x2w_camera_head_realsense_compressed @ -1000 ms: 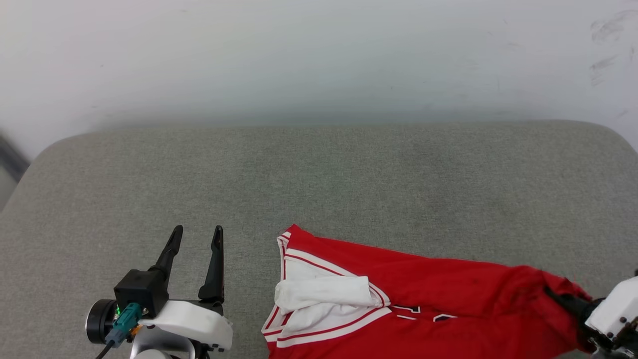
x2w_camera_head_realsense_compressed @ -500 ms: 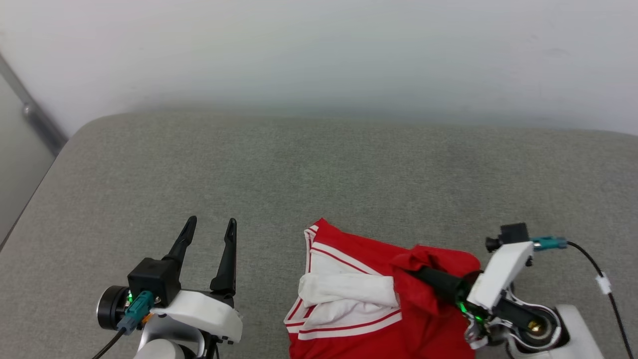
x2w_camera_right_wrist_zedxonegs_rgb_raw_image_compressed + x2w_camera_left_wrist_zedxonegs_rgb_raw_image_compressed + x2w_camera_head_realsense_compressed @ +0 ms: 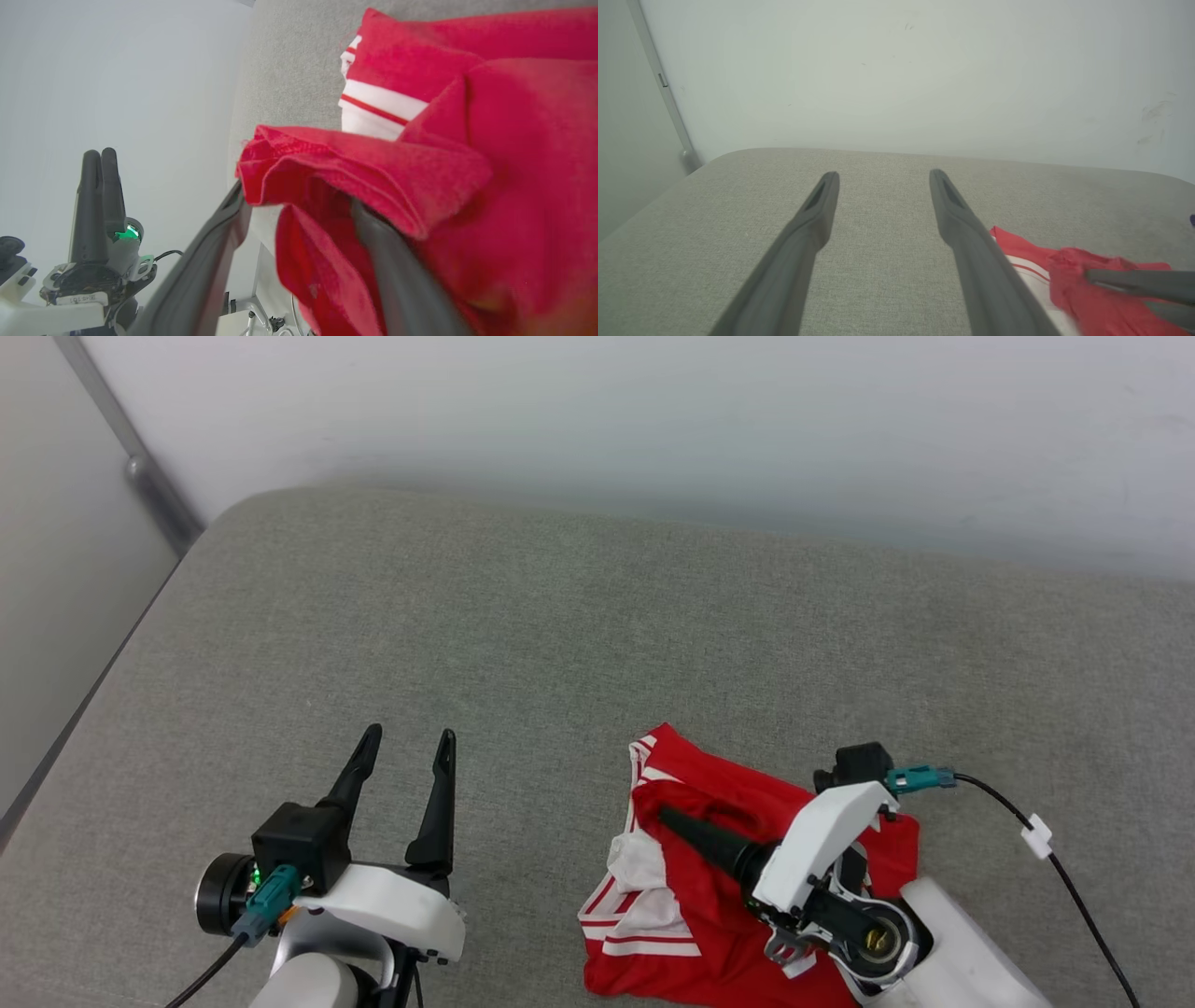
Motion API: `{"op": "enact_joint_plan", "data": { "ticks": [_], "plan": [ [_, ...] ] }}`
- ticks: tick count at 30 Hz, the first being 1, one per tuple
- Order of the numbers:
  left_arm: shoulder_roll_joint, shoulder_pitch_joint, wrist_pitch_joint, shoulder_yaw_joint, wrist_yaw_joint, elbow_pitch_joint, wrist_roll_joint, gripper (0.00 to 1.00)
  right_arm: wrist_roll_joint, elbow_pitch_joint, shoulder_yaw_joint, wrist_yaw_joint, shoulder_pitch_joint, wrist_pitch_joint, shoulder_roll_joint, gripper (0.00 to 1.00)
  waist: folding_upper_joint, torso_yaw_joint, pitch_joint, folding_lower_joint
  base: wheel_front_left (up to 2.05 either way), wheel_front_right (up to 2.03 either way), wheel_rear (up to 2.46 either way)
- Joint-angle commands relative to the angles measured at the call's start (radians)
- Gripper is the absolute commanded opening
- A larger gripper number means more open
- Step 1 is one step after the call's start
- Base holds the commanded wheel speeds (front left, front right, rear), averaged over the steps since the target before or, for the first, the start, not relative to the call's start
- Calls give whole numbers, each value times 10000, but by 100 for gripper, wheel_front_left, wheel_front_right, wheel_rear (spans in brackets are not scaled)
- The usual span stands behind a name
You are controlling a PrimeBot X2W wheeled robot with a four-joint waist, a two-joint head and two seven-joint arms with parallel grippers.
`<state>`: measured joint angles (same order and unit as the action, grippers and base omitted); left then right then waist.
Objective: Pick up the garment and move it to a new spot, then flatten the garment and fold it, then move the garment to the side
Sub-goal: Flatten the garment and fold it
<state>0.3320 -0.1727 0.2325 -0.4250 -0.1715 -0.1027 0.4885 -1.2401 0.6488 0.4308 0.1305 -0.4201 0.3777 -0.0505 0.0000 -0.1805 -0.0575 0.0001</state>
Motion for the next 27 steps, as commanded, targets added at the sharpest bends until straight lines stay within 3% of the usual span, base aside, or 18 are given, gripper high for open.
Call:
{"op": "enact_joint_plan", "data": {
  "ticks": [1, 6, 14, 19, 27],
  "plan": [
    [-37, -117, 58, 6, 14, -21, 18, 100, -128, -3, 131, 3, -164, 5, 3, 100, 0, 17, -10, -1, 0, 0, 0],
    [-52, -16, 107, 32, -67, -68, 8, 100, 667, -267, 1167, 3, -663, -125, -219, 100, 0, 269, 75, -1, 0, 0, 0],
    [9, 227, 167, 137, -182, -123, 65, 100, 3157, -1222, 2063, 0, -756, -1380, -1796, 100, 0, 869, 360, -1, 0, 0, 0],
    [48, 404, 167, 242, -282, -103, 153, 100, 4785, -1260, 1192, 0, -121, -2330, -2675, 100, 0, 1279, 499, -1, 0, 0, 0],
    [193, 800, 116, 399, -593, 63, 224, 100, 7395, -1960, -1967, 2, 1493, -3898, -3284, 100, 0, 1832, 672, -1, 0, 0, 0]
  ]
}}
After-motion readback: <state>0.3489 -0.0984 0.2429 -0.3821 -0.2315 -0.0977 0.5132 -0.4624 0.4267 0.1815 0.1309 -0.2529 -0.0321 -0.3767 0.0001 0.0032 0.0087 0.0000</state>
